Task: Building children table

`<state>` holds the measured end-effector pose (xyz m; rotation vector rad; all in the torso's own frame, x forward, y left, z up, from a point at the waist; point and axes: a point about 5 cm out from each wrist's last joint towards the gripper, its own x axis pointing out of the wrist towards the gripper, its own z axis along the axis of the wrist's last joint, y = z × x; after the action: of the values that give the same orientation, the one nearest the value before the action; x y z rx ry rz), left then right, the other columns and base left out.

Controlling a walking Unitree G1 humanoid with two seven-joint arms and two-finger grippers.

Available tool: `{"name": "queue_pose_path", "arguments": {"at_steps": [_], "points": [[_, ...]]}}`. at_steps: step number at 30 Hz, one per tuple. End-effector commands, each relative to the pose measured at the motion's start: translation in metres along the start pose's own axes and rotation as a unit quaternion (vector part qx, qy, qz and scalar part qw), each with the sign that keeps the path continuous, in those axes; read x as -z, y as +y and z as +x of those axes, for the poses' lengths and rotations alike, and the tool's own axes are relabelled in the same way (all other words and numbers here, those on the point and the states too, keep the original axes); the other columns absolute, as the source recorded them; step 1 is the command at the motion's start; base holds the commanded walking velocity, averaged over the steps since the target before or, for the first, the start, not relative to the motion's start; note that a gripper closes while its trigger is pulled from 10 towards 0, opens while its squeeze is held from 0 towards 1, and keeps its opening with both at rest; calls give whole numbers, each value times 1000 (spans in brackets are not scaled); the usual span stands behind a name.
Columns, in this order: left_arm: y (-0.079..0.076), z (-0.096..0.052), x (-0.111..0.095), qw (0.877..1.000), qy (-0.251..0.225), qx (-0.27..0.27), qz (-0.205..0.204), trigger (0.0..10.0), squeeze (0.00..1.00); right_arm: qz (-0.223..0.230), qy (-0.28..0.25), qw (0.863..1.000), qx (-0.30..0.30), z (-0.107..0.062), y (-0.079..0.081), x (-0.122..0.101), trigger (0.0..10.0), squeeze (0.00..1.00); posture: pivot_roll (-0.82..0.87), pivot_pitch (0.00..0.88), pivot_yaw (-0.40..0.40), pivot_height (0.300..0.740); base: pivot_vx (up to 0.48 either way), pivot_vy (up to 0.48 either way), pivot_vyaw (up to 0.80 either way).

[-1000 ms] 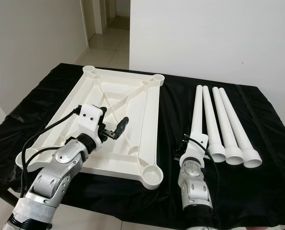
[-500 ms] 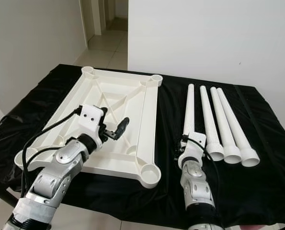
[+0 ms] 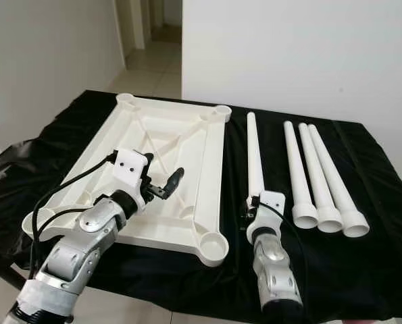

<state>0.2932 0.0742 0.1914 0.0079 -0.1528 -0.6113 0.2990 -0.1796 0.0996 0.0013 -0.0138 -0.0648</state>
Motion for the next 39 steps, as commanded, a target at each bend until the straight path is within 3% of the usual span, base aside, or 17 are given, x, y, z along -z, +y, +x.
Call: {"name": "queue_pose_path", "arguments": {"at_steps": [1, 5, 7, 9, 16, 18, 23, 24, 25, 26, 27, 34, 39], "points": [[-17, -2, -2, 991, 2, 136, -18, 10000, 0, 2, -86, 996, -17, -1, 4, -26, 0, 0, 8, 29, -8, 740, 0, 0, 0], [-26, 4, -15, 977, 6, 207, -57, 10000, 0, 1, -146, 988, -50, -1, 14, -44, 0, 0, 10, 21, -4, 740, 0, 0, 0], [-27, 6, -17, 975, 7, 213, -65, 10000, 0, 0, -150, 987, -53, -1, 15, -46, 0, 0, 10, 21, -4, 740, 0, 0, 0], [-31, 12, -27, 967, -6, 229, -110, 10000, 0, -6, -162, 984, -79, 1, 22, -52, 0, 0, 9, 19, -1, 740, 0, 0, 0], [-34, 19, -42, 952, -26, 255, -168, 10000, 0, -6, -181, 975, -129, 2, 34, -59, 0, 0, 8, 18, 0, 740, 0, 0, 0], [-37, 23, -56, 931, -44, 294, -210, 10000, 0, -10, -193, 966, -174, 0, 43, -63, 0, 0, 8, 18, 0, 740, 0, 0, 0], [-40, 25, -62, 919, -45, 322, -223, 10000, 0, -15, -200, 958, -203, -1, 48, -65, 0, 0, 10, 18, -3, 740, 0, 0, 0], [-41, 30, -59, 921, -28, 317, -224, 10000, 0, -18, -203, 955, -217, -2, 51, -66, 902, 0, 7, 19, 0, 740, 0, 0, 0], [-42, 36, -55, 930, -16, 301, -212, 10000, 0, -22, -205, 951, -231, -4, 55, -67, 8157, 0, 5, 20, 1, 740, 0, 0, 0], [-42, 36, -55, 930, -16, 301, -212, 10000, 0, -22, -205, 951, -231, -4, 55, -67, 8157, 0, 5, 20, 1, 740, 0, 0, 0], [-42, 43, -50, 937, 5, 281, -207, 10000, 0, -27, -208, 947, -241, -6, 58, -68, 10000, 0, 6, 20, 1, 740, 0, 0, 0], [-40, 58, -50, 939, 35, 260, -221, 10000, 0, -38, -218, 940, -259, -10, 63, -68, 10000, 0, 1, 19, 1, 740, 0, 0, 0], [-30, 69, -52, 944, 50, 232, -227, 10000, 0, -40, -228, 936, -265, -14, 65, -71, 10000, 0, -10, 17, 12, 740, 0, 0, 0]]}}
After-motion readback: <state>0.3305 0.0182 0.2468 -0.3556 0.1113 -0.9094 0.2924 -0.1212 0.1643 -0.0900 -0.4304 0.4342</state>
